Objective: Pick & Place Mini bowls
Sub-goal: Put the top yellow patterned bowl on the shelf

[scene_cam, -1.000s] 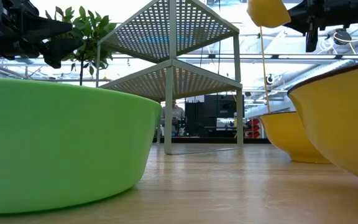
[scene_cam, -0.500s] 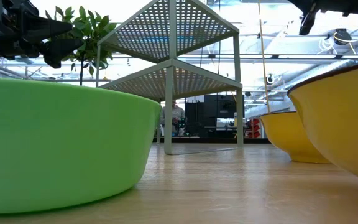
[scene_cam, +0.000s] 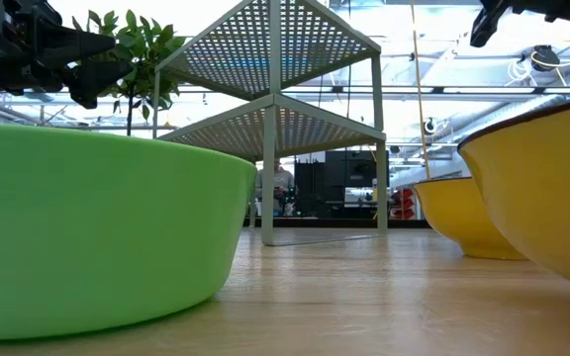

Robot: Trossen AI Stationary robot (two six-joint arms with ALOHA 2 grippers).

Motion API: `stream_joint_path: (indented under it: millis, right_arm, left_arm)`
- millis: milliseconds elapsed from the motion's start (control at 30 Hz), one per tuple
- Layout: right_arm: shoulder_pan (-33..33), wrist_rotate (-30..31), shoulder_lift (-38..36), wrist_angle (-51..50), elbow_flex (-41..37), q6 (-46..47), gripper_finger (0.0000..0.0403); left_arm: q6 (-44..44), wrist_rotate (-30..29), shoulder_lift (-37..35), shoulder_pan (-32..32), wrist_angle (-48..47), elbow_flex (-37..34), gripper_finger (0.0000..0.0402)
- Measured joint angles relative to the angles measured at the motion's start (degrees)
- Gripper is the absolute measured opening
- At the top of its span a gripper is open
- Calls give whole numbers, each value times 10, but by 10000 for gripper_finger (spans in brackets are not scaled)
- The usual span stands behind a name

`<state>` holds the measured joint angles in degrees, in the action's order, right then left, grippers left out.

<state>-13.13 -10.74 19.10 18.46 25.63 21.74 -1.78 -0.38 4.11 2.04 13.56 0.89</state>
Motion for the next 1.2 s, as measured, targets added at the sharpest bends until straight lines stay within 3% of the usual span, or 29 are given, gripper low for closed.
stream_joint_path:
  millis: [167, 400, 900, 1200]
  right_arm:
    - [0, 7, 14, 2, 0, -1, 11]
    - [0, 92, 43, 12, 0, 36, 11]
    - [2, 60, 128, 165, 0, 52, 11]
    - [2, 61, 156, 192, 14, 44, 11]
  left_arm:
    - [0, 0, 0, 0, 0, 0, 269]
    - [0, 0, 0, 0, 0, 0, 269]
    - [0, 0, 0, 0, 0, 0, 269]
    - [0, 0, 0, 0, 0, 0, 269]
